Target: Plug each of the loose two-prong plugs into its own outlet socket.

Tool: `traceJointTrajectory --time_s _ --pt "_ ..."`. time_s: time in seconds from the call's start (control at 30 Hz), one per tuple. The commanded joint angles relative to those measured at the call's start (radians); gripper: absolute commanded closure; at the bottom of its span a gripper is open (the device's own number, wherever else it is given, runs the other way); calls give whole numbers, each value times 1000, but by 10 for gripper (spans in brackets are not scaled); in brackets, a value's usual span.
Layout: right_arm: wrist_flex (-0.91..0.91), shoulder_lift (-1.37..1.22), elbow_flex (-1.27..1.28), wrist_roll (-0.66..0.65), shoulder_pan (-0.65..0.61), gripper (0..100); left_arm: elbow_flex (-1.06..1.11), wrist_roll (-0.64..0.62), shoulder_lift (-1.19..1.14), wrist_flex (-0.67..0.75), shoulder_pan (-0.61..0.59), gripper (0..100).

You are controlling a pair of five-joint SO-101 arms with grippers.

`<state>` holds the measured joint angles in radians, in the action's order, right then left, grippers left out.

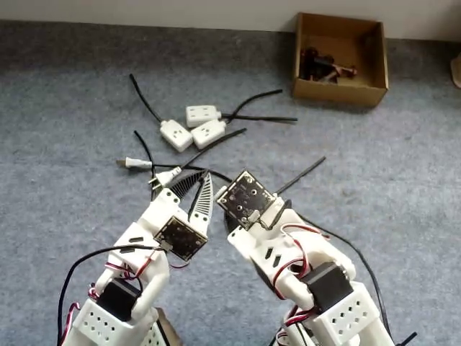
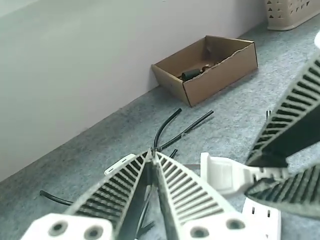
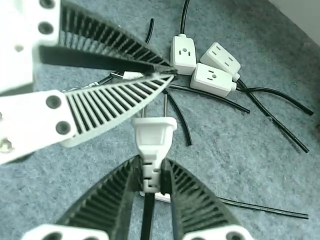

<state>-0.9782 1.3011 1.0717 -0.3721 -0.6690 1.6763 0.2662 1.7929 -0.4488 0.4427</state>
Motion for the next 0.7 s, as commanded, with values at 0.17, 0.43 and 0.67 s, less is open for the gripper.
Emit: traceJointTrajectory --time_s 0.17,0.43,0.67 --pt "-2 19 -79 12 13 992 19 -5 2 0 -10 993" --pt "-2 19 -88 12 13 992 21 -5 1 -18 -8 993" --pt "-2 19 -105 12 13 992 21 -5 1 -46 27 993"
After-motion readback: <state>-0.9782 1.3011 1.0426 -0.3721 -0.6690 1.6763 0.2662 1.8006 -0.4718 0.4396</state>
